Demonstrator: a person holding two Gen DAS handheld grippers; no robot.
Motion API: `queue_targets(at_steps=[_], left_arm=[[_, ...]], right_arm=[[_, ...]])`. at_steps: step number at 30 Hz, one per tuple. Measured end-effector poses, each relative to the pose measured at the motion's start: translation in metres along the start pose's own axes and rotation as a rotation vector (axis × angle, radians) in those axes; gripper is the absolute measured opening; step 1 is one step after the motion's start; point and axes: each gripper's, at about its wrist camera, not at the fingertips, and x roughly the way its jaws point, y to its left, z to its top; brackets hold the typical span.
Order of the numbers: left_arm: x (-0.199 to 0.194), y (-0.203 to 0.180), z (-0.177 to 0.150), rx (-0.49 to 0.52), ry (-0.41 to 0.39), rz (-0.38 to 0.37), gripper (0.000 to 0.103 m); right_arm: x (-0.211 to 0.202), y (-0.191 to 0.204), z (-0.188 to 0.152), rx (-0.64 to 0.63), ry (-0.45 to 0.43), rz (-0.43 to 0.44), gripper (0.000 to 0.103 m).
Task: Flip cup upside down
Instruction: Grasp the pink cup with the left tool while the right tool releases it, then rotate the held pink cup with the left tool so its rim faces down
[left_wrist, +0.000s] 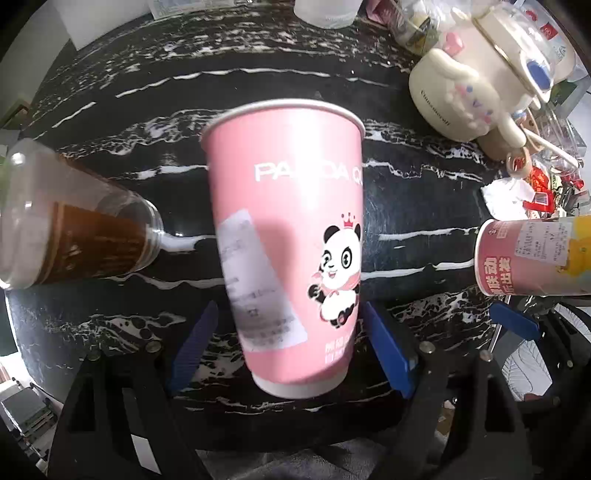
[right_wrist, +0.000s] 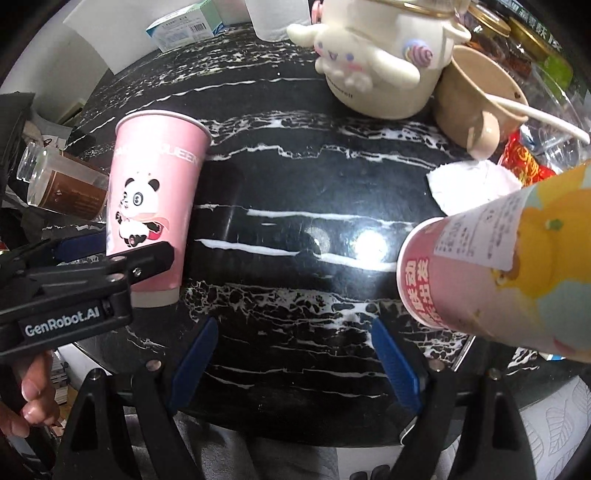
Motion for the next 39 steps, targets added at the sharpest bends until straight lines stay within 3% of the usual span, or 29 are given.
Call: queue_targets(at_steps=[12, 16, 18, 20, 39], left_arm=[[0.033, -0.005, 0.007, 0.013, 0.069, 0.025, 0.079], [0.040, -0.005, 0.007, 0.026, 0.076, 0.076, 0.066], [0.039, -0.002, 0.006, 0.029, 0.069, 0.029, 0.066], [0.035, 0.000, 0.006, 0.017, 0.059, 0.008, 0.066], [-0.029, -0.014, 0.016, 0.127, 0.009, 0.145, 0.066]], right_arm=[[0.008, -0.004, -0.003, 0.027, 0.019, 0.008, 0.085], [0.008, -0.005, -0.001, 0.033, 0.019, 0.010, 0.085], [0.009, -0.006, 0.000, 0.033, 0.019, 0.010, 0.085], [0.009, -0.007, 0.003, 0.033, 0.017, 0.014, 0.085], [-0.021, -0.004, 0.016, 0.036, -0.059, 0.026, 0.086]])
